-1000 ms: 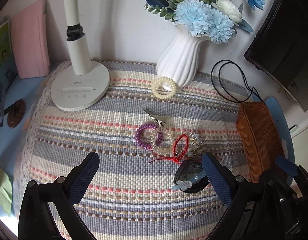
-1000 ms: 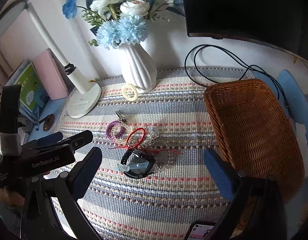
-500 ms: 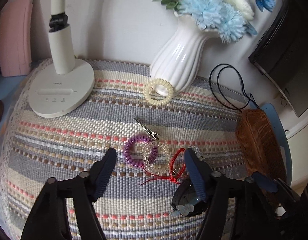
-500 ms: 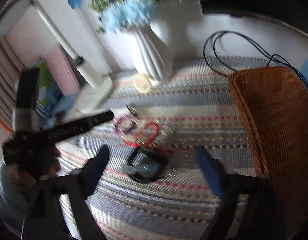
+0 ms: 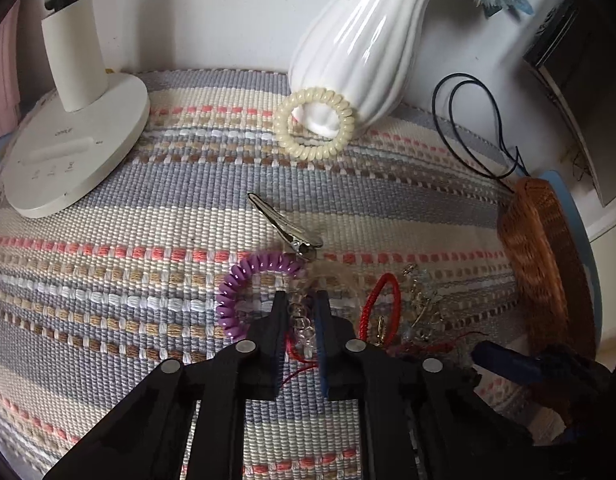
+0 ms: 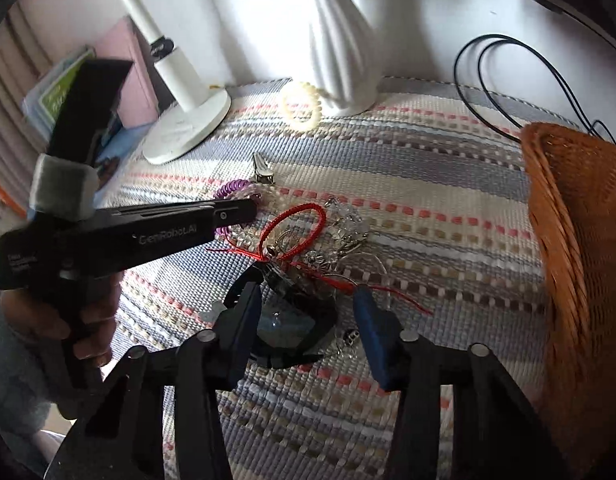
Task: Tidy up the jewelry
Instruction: 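Grasp the black watch with the right tool while the left tool grasps a clear bead bracelet, then carry both items over the wicker basket and open both tools to drop them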
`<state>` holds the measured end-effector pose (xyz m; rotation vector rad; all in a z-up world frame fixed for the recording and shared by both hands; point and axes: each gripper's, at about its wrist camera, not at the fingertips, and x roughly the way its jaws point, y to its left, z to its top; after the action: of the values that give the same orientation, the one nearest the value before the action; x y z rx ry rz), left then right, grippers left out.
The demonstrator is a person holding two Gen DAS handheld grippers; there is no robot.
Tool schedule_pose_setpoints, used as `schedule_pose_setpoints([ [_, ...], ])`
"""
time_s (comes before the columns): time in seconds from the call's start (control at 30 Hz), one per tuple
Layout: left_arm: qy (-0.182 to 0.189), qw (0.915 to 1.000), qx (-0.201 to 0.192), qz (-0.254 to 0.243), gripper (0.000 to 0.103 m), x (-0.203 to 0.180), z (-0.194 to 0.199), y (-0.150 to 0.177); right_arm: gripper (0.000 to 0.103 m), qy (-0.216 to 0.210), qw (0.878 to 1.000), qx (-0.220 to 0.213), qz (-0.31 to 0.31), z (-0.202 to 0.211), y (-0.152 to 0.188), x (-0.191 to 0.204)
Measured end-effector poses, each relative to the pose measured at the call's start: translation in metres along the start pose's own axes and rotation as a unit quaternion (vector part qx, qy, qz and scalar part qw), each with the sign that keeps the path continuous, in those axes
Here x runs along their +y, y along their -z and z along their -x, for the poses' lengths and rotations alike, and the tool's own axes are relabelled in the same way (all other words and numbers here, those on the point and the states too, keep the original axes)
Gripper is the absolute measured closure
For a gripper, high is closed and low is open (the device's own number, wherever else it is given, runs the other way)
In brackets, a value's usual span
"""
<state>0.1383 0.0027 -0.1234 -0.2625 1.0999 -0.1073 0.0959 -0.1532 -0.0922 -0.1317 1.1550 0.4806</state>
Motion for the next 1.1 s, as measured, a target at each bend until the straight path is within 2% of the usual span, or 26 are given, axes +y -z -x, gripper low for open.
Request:
schedule_pose_setpoints([
  [0.07,0.003,1.0000,-0.003,-0.001,0.094,-0.001,0.000,0.000,0.058,0.007,1.000,0.006,0.011,-0.007,-0.001,0.002],
  [0.13,0.011,0.9999,-0.005,0.006,0.094,0.000,0.001,0.001,0.069,0.005,1.000,0.015,0.022,-0.011,0.000,0.003],
  [0.2,0.013,0.9998,-0.012,0.013,0.094,0.003,0.005,0.002,0.071,0.009,0.999,0.015,0.034,-0.010,0.001,0.005],
  [0.27,0.017,0.9994,-0.024,0.020,0.095,0.005,0.014,0.001,0.078,0.007,0.999,0.011,0.031,-0.005,0.003,0.003],
  [0.37,0.028,0.9982,-0.045,0.027,0.095,0.007,0.032,0.000,0.078,-0.016,1.000,-0.015,0.010,0.012,0.005,-0.004],
  [0.47,0.025,0.9975,-0.059,0.028,0.095,0.008,0.049,0.002,0.078,-0.017,0.999,-0.034,0.002,0.027,0.006,-0.007],
  [0.67,0.023,0.9968,-0.069,0.035,0.094,0.006,0.065,-0.001,0.078,-0.003,0.998,-0.068,-0.007,0.051,0.002,-0.010],
  [0.83,0.047,0.9953,-0.077,0.034,0.094,-0.002,0.077,-0.001,0.078,-0.025,0.994,-0.101,-0.027,0.078,0.002,-0.016],
  [0.97,0.066,0.9952,-0.071,0.013,0.094,-0.020,0.081,0.000,0.078,-0.012,0.991,-0.127,-0.036,0.097,0.002,-0.020],
  [1.1,0.102,0.9923,-0.069,-0.018,0.094,-0.050,0.083,0.002,0.078,0.021,0.985,-0.158,-0.060,0.121,0.004,-0.035],
])
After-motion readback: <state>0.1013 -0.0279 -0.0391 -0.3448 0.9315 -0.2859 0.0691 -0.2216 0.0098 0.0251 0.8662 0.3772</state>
